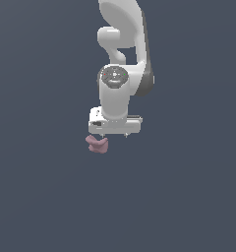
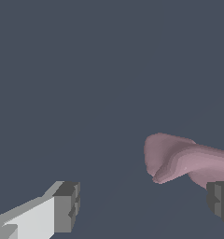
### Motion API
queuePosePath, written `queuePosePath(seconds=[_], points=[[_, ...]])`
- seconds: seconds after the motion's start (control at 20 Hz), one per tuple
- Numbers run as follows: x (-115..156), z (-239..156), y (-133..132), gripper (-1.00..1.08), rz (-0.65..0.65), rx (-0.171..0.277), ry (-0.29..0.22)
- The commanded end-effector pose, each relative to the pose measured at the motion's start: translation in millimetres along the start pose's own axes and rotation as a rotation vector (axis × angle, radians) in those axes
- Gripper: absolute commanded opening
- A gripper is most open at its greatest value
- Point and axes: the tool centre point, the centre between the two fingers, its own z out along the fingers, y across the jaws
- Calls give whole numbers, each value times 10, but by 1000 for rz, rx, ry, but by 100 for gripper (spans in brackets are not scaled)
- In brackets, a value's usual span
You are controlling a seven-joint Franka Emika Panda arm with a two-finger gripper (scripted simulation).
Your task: Pick up the object and move it to a goal position.
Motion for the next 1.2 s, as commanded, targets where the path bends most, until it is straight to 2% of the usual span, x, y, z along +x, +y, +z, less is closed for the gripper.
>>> queuePosePath(seconds=[0.0, 0.5, 1.15], points=[[0, 0, 0, 100, 0, 0, 0], [40, -163, -20, 100, -48, -10, 13], [32, -137, 29, 100, -114, -9, 14]])
